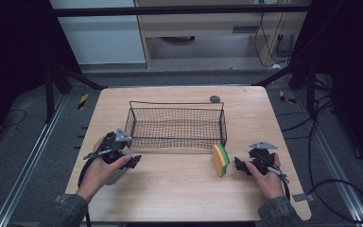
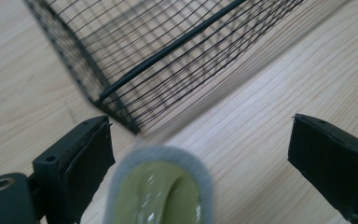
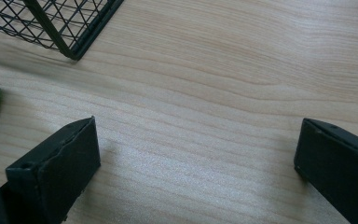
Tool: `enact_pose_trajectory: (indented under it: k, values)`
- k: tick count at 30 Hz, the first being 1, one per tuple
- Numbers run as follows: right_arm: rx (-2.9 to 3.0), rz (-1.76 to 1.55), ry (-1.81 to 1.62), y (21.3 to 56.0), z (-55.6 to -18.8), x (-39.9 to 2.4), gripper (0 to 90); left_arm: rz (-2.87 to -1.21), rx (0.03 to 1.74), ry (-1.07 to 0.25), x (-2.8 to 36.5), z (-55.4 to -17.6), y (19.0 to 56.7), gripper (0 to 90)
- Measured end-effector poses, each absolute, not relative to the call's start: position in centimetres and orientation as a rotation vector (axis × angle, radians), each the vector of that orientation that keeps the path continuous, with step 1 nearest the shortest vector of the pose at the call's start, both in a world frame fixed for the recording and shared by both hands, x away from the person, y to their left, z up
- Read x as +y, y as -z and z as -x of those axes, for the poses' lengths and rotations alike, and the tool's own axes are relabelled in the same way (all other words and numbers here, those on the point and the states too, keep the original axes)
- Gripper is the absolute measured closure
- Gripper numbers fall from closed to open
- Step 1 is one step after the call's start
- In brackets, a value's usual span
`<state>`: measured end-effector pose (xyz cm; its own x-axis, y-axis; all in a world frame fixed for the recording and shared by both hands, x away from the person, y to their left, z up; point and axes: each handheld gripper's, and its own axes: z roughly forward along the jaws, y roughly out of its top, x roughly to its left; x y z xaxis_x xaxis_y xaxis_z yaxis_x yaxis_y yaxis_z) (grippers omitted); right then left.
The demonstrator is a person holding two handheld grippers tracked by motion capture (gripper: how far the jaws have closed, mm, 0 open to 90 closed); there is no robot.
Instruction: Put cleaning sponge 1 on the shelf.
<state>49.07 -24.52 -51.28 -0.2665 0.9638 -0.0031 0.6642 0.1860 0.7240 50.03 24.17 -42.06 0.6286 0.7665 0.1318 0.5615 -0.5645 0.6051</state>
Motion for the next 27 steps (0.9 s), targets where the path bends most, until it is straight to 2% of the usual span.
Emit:
enact_pose_trajectory:
  k: [3, 5, 16, 22, 27]
  values:
    - [2.001, -1.522, -0.852, 51.3, -49.1, -24.5, 0.5, -2.387, 1.03, -0.516, 25.3, -50.3, 41.4, 5.2]
    - [1.998, -1.525, -0.852, 51.3, -49.0, -24.5, 0.5, -2.449, 1.007, -0.441, 25.9, -50.7, 40.9, 4.4]
    - [1.988, -1.536, -0.851, 51.3, -48.8, -24.4, 0.5, -2.475, 1.042, -0.452, 27.7, -51.4, 39.3, 5.2]
    - [1.988, -1.533, -0.851, 51.3, -48.9, -24.4, 0.5, -2.559, 1.049, -0.427, 27.9, -51.4, 40.1, 13.7]
    - [1.994, -1.531, -0.85, 51.3, -48.8, -24.4, 0.5, -2.613, 1.054, -0.331, 28.0, -51.5, 41.1, 27.4]
